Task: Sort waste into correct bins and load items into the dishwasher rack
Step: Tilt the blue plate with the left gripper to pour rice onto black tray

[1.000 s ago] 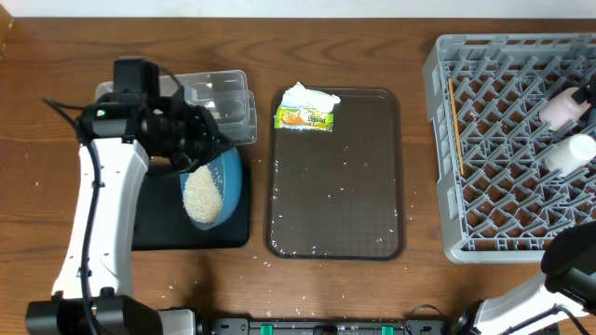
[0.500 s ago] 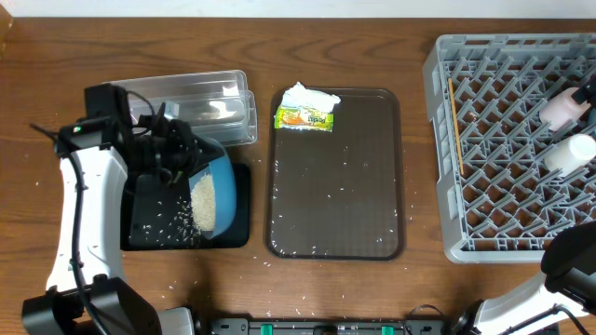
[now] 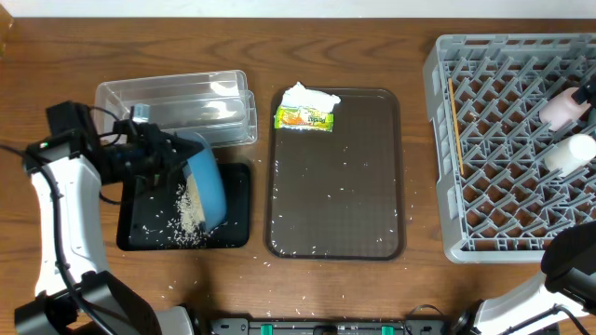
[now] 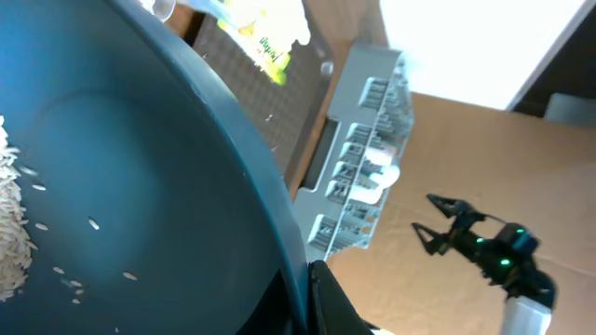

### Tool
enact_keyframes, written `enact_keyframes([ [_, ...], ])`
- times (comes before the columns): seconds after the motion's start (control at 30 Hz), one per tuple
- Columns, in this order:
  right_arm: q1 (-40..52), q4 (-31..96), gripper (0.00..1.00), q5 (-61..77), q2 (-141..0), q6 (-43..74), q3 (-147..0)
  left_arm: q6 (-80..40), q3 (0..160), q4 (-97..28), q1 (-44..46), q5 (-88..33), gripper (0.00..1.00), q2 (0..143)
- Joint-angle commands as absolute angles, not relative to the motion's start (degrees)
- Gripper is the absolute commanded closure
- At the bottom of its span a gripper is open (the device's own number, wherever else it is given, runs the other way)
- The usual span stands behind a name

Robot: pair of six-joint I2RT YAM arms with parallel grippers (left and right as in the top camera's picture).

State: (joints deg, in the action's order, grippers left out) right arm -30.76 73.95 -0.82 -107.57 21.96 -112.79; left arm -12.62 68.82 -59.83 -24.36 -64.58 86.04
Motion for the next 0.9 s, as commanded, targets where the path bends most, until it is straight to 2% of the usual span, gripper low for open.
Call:
enact_keyframes([
  [0.0, -31.3, 74.0, 0.01, -0.6, -107.7, 22.7, -113.0, -10.9, 68.7, -60.9, -26.2, -69.7, 0.94, 85.7],
  [0.33, -31.3, 74.0, 0.01, -0.6, -107.7, 22.7, -113.0, -5.3, 68.6, -65.6, -30.8, -75.4, 0.94, 85.7],
  [0.87, -31.3, 74.0, 0.01, -0.6, -107.7, 22.7, -113.0, -4.5, 68.6, -66.7, -35.2, -76.1, 0.94, 85.7],
])
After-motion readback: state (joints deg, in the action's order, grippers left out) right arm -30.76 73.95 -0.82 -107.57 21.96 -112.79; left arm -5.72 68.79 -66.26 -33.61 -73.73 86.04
